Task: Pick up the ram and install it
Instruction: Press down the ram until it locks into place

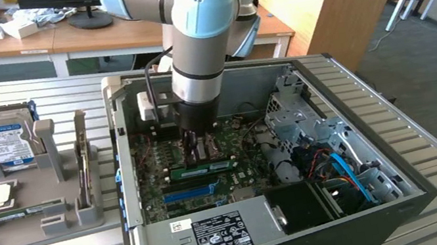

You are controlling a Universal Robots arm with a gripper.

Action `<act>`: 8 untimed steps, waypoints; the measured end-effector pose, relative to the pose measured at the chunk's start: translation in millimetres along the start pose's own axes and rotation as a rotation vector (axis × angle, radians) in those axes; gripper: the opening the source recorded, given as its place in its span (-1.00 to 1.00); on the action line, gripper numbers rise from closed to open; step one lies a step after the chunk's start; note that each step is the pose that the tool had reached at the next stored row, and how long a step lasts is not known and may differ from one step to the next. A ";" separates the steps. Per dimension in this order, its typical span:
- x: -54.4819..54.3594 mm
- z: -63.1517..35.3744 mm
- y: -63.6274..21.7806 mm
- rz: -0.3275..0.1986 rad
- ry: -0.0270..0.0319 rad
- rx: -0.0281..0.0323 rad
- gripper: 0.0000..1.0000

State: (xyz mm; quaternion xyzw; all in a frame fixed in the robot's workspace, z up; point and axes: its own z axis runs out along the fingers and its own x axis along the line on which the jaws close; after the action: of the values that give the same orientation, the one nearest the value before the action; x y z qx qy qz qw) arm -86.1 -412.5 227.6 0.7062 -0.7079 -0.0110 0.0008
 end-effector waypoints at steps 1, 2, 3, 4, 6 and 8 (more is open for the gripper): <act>0.0 0.0 0.0 0.000 0.0000 0.0000 -0.80; 0.0 0.0 0.0 0.000 0.0001 0.0000 -0.80; 0.0 0.1 0.0 0.000 0.0000 0.0000 -0.80; 0.0 0.1 0.0 0.000 -0.0001 0.0000 -0.80; -0.1 0.8 0.0 0.000 -0.0003 0.0002 -0.80; 0.0 1.4 0.0 0.000 -0.0001 0.0000 -0.80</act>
State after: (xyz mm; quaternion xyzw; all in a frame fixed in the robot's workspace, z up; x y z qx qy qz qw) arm -86.1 -412.4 226.2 0.7062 -0.7079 -0.0110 0.0008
